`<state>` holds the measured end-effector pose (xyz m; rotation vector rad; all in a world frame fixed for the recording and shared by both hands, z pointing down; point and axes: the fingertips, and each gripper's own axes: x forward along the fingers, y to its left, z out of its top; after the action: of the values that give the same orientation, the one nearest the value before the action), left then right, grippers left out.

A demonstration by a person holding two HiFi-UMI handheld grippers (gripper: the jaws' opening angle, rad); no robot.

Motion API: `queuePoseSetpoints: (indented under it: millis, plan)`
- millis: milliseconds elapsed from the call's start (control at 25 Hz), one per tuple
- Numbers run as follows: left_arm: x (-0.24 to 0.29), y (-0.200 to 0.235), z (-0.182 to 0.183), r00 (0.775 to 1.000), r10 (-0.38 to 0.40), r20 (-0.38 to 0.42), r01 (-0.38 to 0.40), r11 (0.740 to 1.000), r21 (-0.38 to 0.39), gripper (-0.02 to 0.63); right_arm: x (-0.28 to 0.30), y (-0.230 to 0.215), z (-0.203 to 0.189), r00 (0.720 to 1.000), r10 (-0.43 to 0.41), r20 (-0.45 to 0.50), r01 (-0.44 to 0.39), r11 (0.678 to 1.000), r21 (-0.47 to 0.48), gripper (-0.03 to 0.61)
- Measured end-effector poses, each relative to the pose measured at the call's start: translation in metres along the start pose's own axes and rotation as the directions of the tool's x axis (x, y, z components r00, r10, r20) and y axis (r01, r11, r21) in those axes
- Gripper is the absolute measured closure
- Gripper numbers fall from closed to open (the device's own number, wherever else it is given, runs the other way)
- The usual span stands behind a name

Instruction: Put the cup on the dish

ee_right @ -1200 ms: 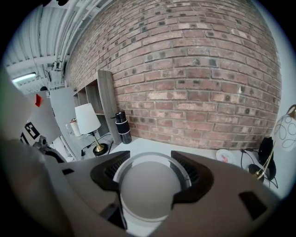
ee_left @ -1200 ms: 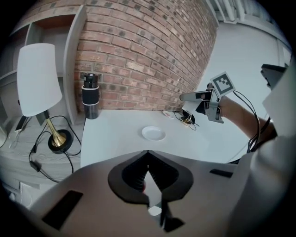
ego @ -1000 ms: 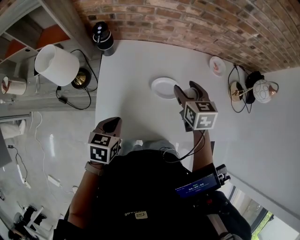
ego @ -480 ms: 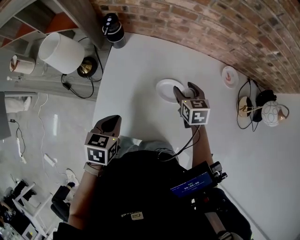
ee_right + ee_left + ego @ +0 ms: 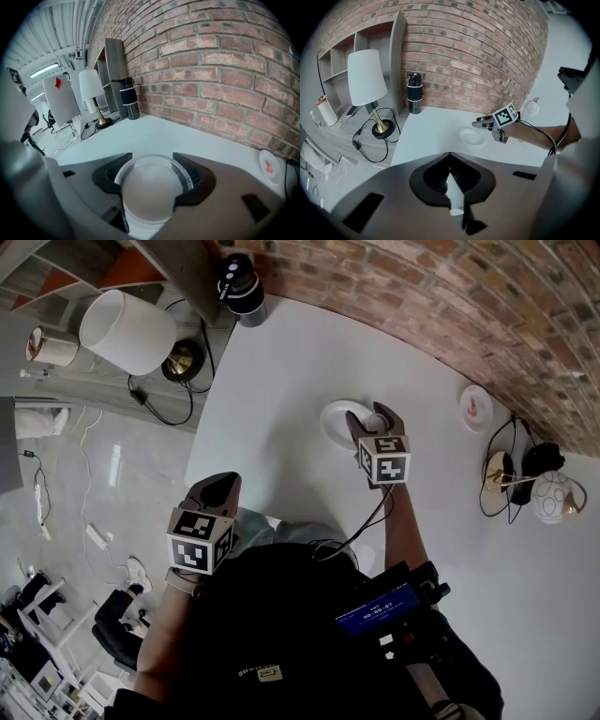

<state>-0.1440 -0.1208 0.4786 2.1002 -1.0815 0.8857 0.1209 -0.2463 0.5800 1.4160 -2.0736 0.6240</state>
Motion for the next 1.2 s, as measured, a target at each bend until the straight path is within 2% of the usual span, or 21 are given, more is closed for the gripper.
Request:
queuePoseSetpoints:
  millis: [720, 1200]
  plan:
    - [0.013, 0.008, -0.002, 0.998, 0.028, -0.049, -0.03, 0.999, -0.038, 0.609, 0.039, -0.007, -0.032, 0.998, 0.003, -0.066, -0.005, 1.0, -0.027, 0.307]
    - [0.014, 0.007, -0.006, 0.996, 0.037, -0.078, -0.041, 0.998, -0.038, 0.609, 0.046, -0.01, -0.033, 0.999, -0.007, -0.047, 0.006, 1.0, -0.023, 0.307]
